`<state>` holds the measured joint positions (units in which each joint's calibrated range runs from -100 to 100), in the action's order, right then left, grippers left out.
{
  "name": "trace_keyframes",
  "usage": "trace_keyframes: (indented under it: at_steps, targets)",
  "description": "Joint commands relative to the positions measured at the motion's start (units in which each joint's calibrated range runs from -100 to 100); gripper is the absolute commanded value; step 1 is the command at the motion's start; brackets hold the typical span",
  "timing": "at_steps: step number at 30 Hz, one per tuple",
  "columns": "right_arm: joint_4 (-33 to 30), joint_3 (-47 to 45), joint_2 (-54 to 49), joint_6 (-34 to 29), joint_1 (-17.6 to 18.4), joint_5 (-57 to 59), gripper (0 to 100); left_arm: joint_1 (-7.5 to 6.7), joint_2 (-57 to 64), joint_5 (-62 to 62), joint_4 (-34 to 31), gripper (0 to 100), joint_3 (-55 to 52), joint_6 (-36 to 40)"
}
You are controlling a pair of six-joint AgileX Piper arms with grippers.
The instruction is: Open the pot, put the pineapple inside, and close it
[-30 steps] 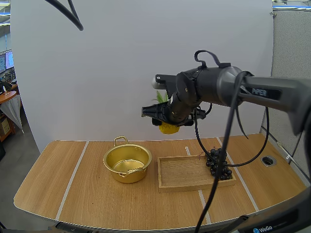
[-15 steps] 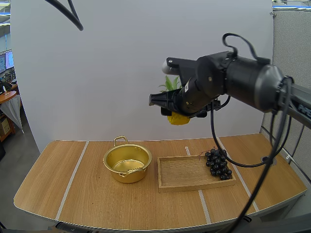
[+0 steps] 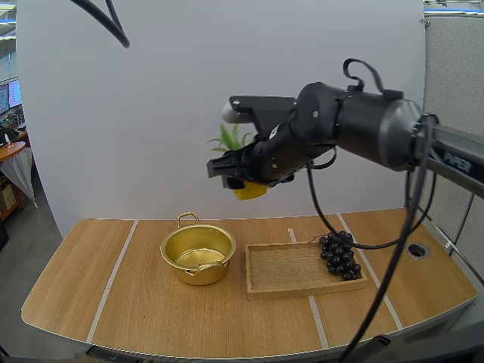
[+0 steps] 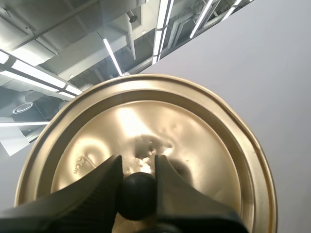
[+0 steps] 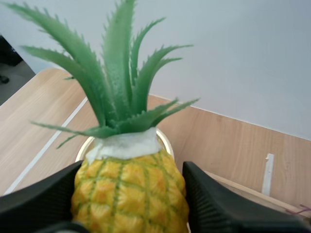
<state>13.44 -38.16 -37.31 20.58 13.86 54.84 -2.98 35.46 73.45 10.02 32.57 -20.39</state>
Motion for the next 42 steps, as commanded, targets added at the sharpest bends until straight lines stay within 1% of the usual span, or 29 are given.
trace_keyframes:
  at_steps: [1, 5, 7, 13, 17, 20, 23, 27, 39, 42]
  targets:
    - [3.2, 0.4, 3.2, 4.2, 0.2, -2.9, 0, -0.17, 0.3, -2.2, 0.0, 0, 0.4, 0.6]
    - [5.8, 0.4, 8.0, 6.4, 0.4, -5.1, 0, -0.17, 0.3, -2.2, 0.0, 0, 0.4, 0.6]
    - [6.2, 0.4, 10.3, 7.0, 1.2, -7.3, 0, -0.17, 0.3, -2.2, 0.0, 0, 0.4, 0.6]
    - [6.2, 0.4, 16.7, 7.0, 5.1, -16.5, 0, -0.17, 0.3, -2.2, 0.0, 0, 0.4, 0.6]
    - [6.2, 0.6, 21.2, 7.0, 6.2, -20.6, 0, -0.17, 0.3, -2.2, 0.0, 0, 0.4, 0.6]
    - [5.8, 2.8, 25.1, 7.0, 6.2, -19.8, 0, -0.17, 0.3, -2.2, 0.0, 0, 0.4, 0.6]
    - [4.9, 6.1, 28.4, 7.0, 6.2, -15.7, 0, -0.17, 0.3, -2.2, 0.0, 0, 0.4, 0.6]
    - [4.1, 8.4, 31.3, 7.0, 6.2, -14.5, 0, -0.17, 0.3, -2.2, 0.0, 0, 0.4, 0.6]
    - [3.4, 9.9, 36.8, 5.4, 6.2, -10.0, 0, -0.17, 0.3, -2.2, 0.0, 0, 0.4, 0.6]
    - [1.3, 9.9, 38.2, 3.8, 6.2, -9.9, 0, -0.17, 0.3, -2.2, 0.0, 0, 0.4, 0.6]
